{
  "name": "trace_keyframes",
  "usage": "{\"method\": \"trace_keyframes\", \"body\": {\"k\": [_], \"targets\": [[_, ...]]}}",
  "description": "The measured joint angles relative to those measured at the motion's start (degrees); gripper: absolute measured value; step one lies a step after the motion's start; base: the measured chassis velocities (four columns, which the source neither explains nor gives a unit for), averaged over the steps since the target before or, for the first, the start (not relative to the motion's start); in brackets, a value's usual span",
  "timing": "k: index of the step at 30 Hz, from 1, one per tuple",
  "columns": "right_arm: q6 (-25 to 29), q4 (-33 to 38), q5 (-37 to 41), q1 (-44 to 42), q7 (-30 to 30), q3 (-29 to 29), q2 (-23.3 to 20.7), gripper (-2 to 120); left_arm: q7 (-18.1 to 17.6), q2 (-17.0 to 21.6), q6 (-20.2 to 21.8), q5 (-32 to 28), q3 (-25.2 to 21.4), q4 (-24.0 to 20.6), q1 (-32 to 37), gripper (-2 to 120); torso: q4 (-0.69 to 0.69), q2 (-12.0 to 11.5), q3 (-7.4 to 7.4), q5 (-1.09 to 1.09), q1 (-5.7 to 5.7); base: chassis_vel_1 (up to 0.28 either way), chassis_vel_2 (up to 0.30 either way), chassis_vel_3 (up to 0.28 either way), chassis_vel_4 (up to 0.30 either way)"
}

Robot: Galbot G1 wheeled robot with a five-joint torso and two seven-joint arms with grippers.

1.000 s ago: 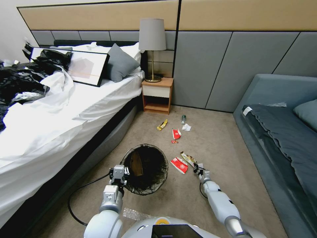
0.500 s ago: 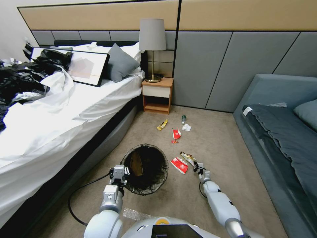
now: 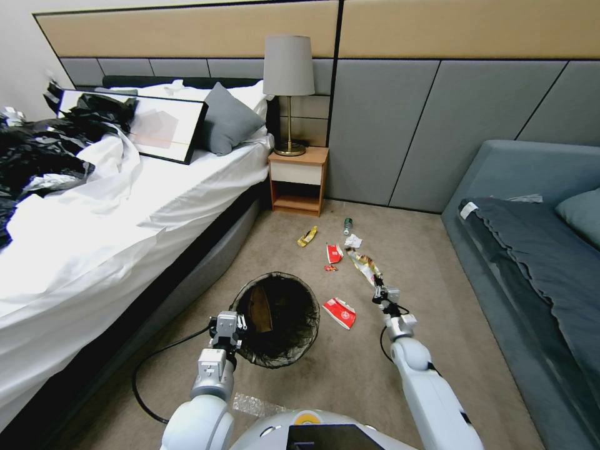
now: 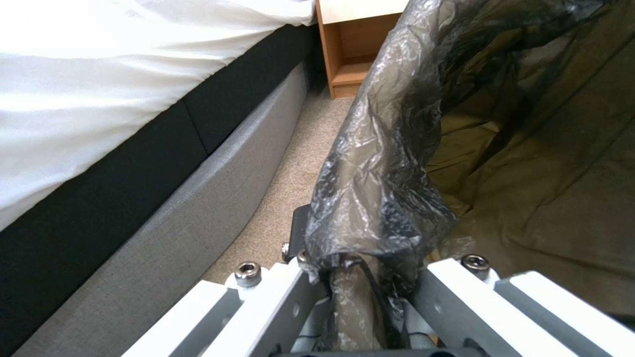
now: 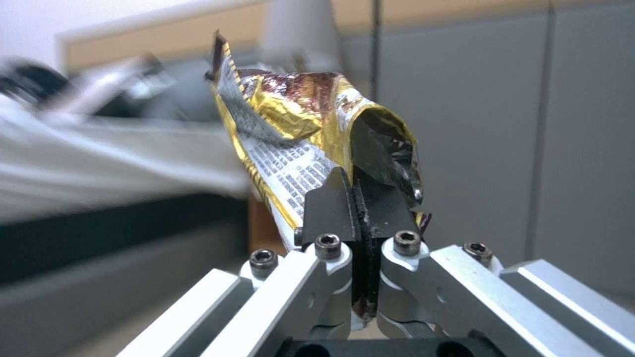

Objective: Pick up the trash bin, then pick up the garbage from the floor and place it into the trash bin.

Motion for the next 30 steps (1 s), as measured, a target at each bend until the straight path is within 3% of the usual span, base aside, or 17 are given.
{"method": "trace_keyframes", "body": {"k": [3, 11, 22, 24, 30], "targets": [[2.83, 7.54, 1.23, -3.25, -3.71, -0.90, -0.54, 0, 0.00, -0.08, 0.02, -0.07, 0.19, 0.41, -0.51, 2, 0.00, 0.00, 0.00, -0.01, 0.00, 0.000, 0.000, 0.000, 0.000], [4.21, 15.07, -2.43, -9.80, -5.94, -6.27, -3.44, 0, -0.06, 0.19, 0.31, -0.58, 0.03, 0.86, -1.38, 2, 0.00, 0.00, 0.00, 0.01, 0.00, 0.000, 0.000, 0.000, 0.000], [5.20, 14.20, -6.82, -13.12, -8.04, -11.87, -7.64, 0, -0.06, 0.21, 0.47, -0.75, 0.45, 0.92, -2.00, 2, 0.00, 0.00, 0.00, 0.01, 0.00, 0.000, 0.000, 0.000, 0.000], [5.30, 12.54, -8.71, -13.46, -8.90, -15.36, -9.11, 0, -0.05, 0.32, 0.58, -0.86, 0.57, 0.91, -2.32, 2, 0.00, 0.00, 0.00, 0.01, 0.00, 0.000, 0.000, 0.000, 0.000], [5.16, 9.34, -10.95, -12.88, -8.98, -19.35, -9.02, 0, -0.04, 0.48, 0.60, -1.00, 0.66, 0.91, -2.49, 2, 0.01, 0.00, 0.01, 0.01, 0.01, 0.000, 0.000, 0.000, 0.000]]}}
